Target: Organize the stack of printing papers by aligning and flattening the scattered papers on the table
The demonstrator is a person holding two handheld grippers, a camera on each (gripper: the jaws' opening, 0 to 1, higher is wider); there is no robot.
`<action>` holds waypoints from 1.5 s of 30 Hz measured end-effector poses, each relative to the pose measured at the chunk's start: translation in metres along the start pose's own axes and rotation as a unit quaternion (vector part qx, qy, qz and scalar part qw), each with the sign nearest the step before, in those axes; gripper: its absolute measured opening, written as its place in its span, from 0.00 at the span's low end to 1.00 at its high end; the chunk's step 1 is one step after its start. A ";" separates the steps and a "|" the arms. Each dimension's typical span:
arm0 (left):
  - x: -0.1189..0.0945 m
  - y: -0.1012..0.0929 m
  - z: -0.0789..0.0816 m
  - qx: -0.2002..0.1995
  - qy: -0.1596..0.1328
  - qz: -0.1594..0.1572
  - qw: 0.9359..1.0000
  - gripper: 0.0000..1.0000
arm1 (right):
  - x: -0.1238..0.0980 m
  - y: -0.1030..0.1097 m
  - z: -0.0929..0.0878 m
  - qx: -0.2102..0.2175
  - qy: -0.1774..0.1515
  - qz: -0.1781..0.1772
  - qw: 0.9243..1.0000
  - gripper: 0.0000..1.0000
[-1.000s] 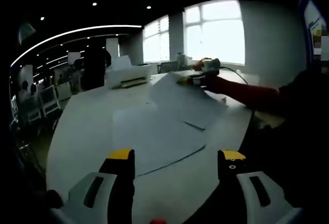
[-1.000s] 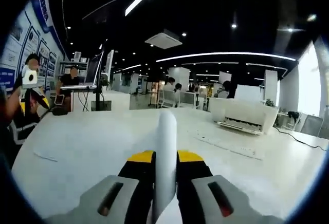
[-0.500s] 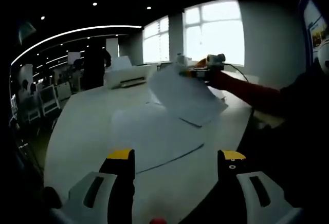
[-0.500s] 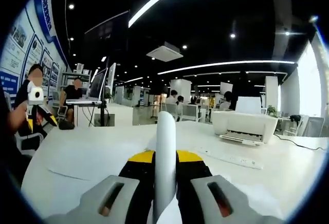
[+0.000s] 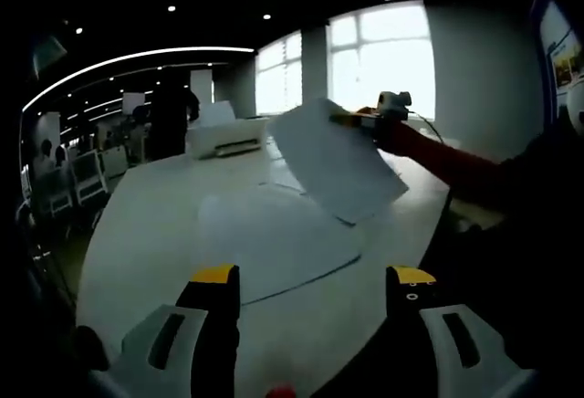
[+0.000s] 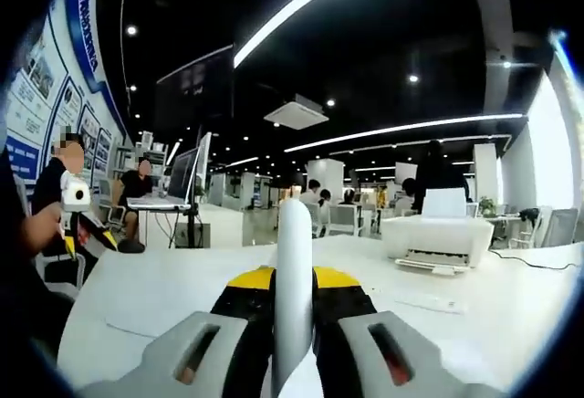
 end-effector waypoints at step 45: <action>0.002 0.008 0.013 -0.016 -0.037 -0.001 0.999 0.67 | -0.030 0.028 0.064 0.014 -0.099 0.067 0.993 0.10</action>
Point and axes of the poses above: the point that each gripper's makers call its tool centre point, and the gripper's own axes: x roughly forward along the fingers, y roughly to its left, z roughly out of its top, the point moved 6 cm from there along -x, roughly backward along the fingers, and after that the axes turned 2 degrees about -x, right-handed, at the moved point
